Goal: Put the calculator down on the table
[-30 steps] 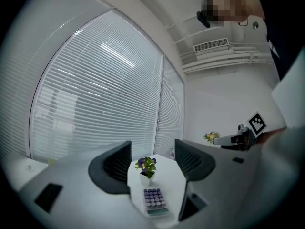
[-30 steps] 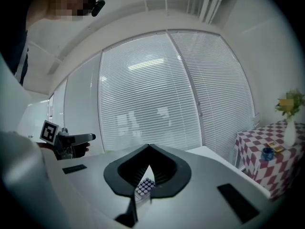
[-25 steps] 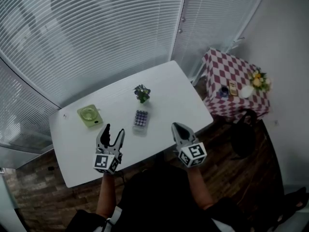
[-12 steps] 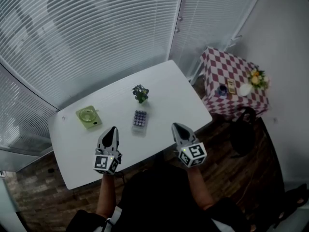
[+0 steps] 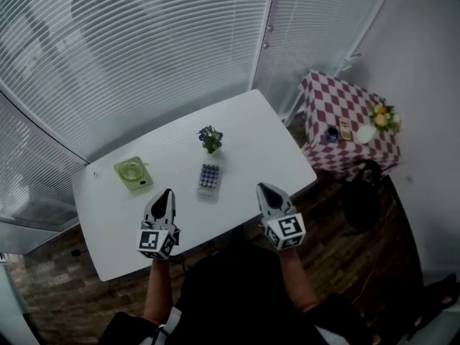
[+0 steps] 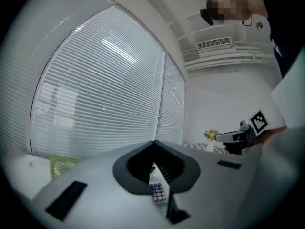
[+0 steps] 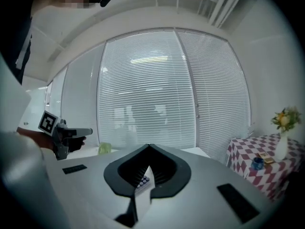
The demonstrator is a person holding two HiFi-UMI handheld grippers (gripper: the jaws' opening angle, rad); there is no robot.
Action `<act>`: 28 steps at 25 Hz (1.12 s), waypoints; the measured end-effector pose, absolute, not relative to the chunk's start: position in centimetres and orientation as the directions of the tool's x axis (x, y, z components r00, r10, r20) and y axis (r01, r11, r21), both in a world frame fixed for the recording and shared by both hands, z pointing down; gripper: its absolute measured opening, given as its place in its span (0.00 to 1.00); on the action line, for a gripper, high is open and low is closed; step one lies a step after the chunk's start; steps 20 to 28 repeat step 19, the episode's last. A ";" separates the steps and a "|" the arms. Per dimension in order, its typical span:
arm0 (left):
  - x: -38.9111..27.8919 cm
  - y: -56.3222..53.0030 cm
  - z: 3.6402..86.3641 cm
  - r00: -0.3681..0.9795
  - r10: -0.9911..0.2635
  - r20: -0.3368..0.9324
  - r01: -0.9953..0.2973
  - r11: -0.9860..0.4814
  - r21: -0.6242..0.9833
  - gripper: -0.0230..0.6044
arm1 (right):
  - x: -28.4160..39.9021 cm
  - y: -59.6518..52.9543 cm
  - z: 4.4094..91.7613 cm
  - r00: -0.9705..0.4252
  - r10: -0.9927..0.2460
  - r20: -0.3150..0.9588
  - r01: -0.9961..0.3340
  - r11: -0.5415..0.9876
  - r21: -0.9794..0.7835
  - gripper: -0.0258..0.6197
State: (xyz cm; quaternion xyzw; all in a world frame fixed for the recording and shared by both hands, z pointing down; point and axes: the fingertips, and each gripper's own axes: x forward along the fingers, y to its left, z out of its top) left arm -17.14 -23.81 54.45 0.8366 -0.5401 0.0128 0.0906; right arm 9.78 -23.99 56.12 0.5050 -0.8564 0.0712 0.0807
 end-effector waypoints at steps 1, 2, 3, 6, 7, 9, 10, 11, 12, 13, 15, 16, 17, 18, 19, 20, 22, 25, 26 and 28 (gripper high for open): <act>-17.2 -23.7 54.8 0.413 -0.902 0.127 -0.908 -0.396 0.141 0.05 | 9.9 -24.0 56.2 -0.471 -0.855 0.217 -0.879 0.475 -0.040 0.05; -17.4 -23.6 55.2 0.405 -0.903 0.142 -0.911 -0.386 0.142 0.05 | 9.9 -23.9 56.2 -0.467 -0.855 0.226 -0.882 0.470 -0.047 0.05; -17.5 -23.5 55.6 0.398 -0.904 0.154 -0.914 -0.378 0.144 0.05 | 9.8 -23.8 56.1 -0.467 -0.854 0.230 -0.882 0.468 -0.056 0.05; -17.3 -23.7 55.4 0.408 -0.899 0.162 -0.911 -0.387 0.145 0.05 | 9.5 -23.7 56.3 -0.475 -0.850 0.229 -0.878 0.475 -0.055 0.05; -17.1 -23.8 55.1 0.419 -0.894 0.160 -0.906 -0.399 0.139 0.05 | 9.5 -23.7 56.5 -0.480 -0.847 0.228 -0.875 0.480 -0.056 0.05; -16.9 -24.0 54.7 0.433 -0.887 0.160 -0.900 -0.416 0.130 0.05 | 9.2 -23.7 56.6 -0.492 -0.839 0.234 -0.869 0.489 -0.074 0.05; -16.9 -23.9 54.8 0.435 -0.885 0.167 -0.899 -0.417 0.131 0.05 | 9.2 -23.6 56.6 -0.494 -0.836 0.240 -0.868 0.489 -0.085 0.05; -16.9 -23.9 55.0 0.433 -0.884 0.175 -0.900 -0.415 0.132 0.05 | 9.2 -23.6 56.5 -0.494 -0.835 0.243 -0.868 0.488 -0.092 0.05; -17.0 -23.9 55.1 0.431 -0.884 0.179 -0.901 -0.413 0.132 0.05 | 9.2 -23.6 56.4 -0.496 -0.834 0.242 -0.868 0.487 -0.097 0.05; -17.1 -23.9 55.2 0.431 -0.885 0.178 -0.901 -0.412 0.133 0.05 | 9.2 -23.6 56.4 -0.498 -0.834 0.237 -0.867 0.489 -0.100 0.05; -17.2 -23.8 55.2 0.427 -0.887 0.175 -0.903 -0.407 0.139 0.05 | 9.1 -23.5 56.5 -0.502 -0.833 0.231 -0.864 0.493 -0.099 0.05; -17.3 -23.8 55.3 0.426 -0.888 0.175 -0.903 -0.406 0.141 0.05 | 9.1 -23.4 56.5 -0.502 -0.833 0.233 -0.864 0.495 -0.094 0.05; -17.3 -23.7 55.3 0.426 -0.888 0.173 -0.903 -0.406 0.141 0.05 | 9.0 -23.4 56.4 -0.503 -0.832 0.234 -0.863 0.497 -0.089 0.05; -17.3 -23.7 55.3 0.427 -0.888 0.172 -0.903 -0.407 0.139 0.05 | 8.9 -23.3 56.2 -0.507 -0.830 0.232 -0.861 0.502 -0.084 0.05; -17.3 -23.7 55.3 0.429 -0.887 0.170 -0.902 -0.410 0.137 0.05 | 8.8 -23.3 56.1 -0.510 -0.829 0.229 -0.858 0.507 -0.079 0.05; -17.3 -23.7 55.3 0.429 -0.887 0.170 -0.902 -0.410 0.137 0.05 | 8.8 -23.3 56.1 -0.510 -0.829 0.229 -0.858 0.507 -0.079 0.05; -17.3 -23.7 55.3 0.429 -0.887 0.170 -0.902 -0.410 0.137 0.05 | 8.8 -23.3 56.1 -0.510 -0.829 0.229 -0.858 0.507 -0.079 0.05; -17.3 -23.7 55.3 0.429 -0.887 0.170 -0.902 -0.410 0.137 0.05 | 8.8 -23.3 56.1 -0.510 -0.829 0.229 -0.858 0.507 -0.079 0.05; -17.3 -23.7 55.3 0.429 -0.887 0.170 -0.902 -0.410 0.137 0.05 | 8.8 -23.3 56.1 -0.510 -0.829 0.229 -0.858 0.507 -0.079 0.05; -17.3 -23.7 55.3 0.429 -0.887 0.170 -0.902 -0.410 0.137 0.05 | 8.8 -23.3 56.1 -0.510 -0.829 0.229 -0.858 0.507 -0.079 0.05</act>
